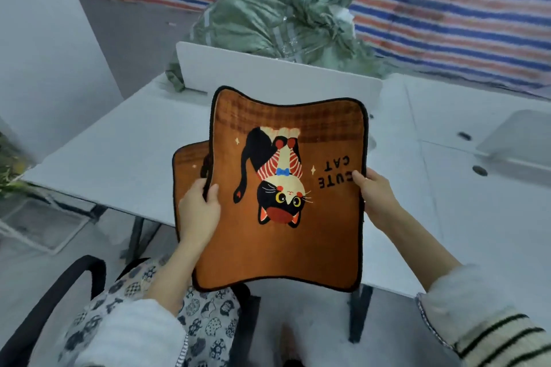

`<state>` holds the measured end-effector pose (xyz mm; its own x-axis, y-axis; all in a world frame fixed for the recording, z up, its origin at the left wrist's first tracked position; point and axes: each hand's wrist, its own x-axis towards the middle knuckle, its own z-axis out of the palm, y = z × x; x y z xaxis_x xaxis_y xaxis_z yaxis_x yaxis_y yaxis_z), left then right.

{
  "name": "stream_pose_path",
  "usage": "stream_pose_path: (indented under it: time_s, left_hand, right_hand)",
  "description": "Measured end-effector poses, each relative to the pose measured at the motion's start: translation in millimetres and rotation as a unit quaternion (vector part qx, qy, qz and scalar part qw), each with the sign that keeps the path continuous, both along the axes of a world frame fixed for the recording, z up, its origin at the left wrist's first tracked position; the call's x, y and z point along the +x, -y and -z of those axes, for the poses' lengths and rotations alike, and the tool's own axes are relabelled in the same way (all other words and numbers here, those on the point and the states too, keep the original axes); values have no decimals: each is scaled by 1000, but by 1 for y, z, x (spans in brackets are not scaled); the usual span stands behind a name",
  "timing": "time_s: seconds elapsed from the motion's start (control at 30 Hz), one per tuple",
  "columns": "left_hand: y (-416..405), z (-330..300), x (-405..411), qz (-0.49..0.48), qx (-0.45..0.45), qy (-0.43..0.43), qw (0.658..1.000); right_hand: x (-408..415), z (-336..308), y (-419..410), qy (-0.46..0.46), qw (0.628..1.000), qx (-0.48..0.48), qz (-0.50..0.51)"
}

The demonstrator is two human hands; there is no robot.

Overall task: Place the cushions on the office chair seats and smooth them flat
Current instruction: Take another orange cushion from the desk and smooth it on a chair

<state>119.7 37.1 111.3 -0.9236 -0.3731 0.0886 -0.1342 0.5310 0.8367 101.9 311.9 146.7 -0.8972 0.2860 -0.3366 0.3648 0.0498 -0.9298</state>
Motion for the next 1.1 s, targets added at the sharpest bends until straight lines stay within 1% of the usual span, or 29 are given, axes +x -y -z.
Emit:
stream_pose_path:
  time_s: [0.1, 0.17, 0.2, 0.27, 0.37, 0.47, 0.53, 0.57, 0.6, 0.7, 0.73, 0.77, 0.83, 0.87, 0.9, 0.93, 1.0, 1.1]
  left_hand:
    - [-39, -9, 35, 82, 2, -14, 997]
    - [-62, -12, 51, 103, -2, -4, 995]
    - [-84, -16, 65, 127, -2, 5, 992]
    - [-123, -20, 90, 179, 3, 19, 984]
    - [-191, -30, 138, 264, 10, 15, 964]
    - [-248, -41, 185, 313, 18, 7, 950]
    - [-290, -56, 232, 357, 15, -13, 934]
    - [-332, -62, 287, 392, 20, -19, 920]
    - [-339, -72, 301, 395, 31, -18, 918]
    - [-393, -94, 383, 439, 47, -56, 895]
    - [-421, -104, 425, 467, 53, -66, 880]
    - [-437, -110, 447, 475, 65, -79, 874]
    - [-478, -128, 504, 511, 72, -99, 851]
    - [-488, -136, 523, 528, 72, -105, 840]
    - [-540, -141, 573, 562, 76, -118, 815]
    - [-549, -148, 585, 567, 86, -119, 811]
    - [-584, -156, 618, 588, 110, -131, 791]
    - [-659, -155, 677, 625, 112, -131, 761]
  right_hand:
    - [66, -16, -43, 0, 998, 14, 55]
    - [101, -20, -66, 5, 997, 19, 71]
    - [132, -25, -84, 4, 996, 18, 92]
    - [185, -33, -115, 2, 992, 16, 121]
    - [274, -44, -166, -10, 979, 23, 202]
    - [347, -53, -203, -31, 967, 14, 254]
    - [409, -57, -237, -49, 952, 17, 303]
    - [482, -65, -263, -62, 935, 24, 348]
    - [496, -63, -272, -76, 931, 24, 356]
    - [593, -76, -306, -114, 900, 9, 422]
    - [640, -82, -322, -134, 886, 12, 443]
    - [664, -88, -329, -137, 881, 21, 453]
    - [726, -102, -354, -153, 856, 28, 492]
    - [742, -105, -364, -169, 843, 34, 509]
    - [804, -114, -395, -187, 819, 48, 540]
    - [815, -118, -404, -199, 812, 58, 546]
    - [852, -126, -431, -208, 796, 74, 563]
    - [914, -126, -481, -218, 767, 107, 593]
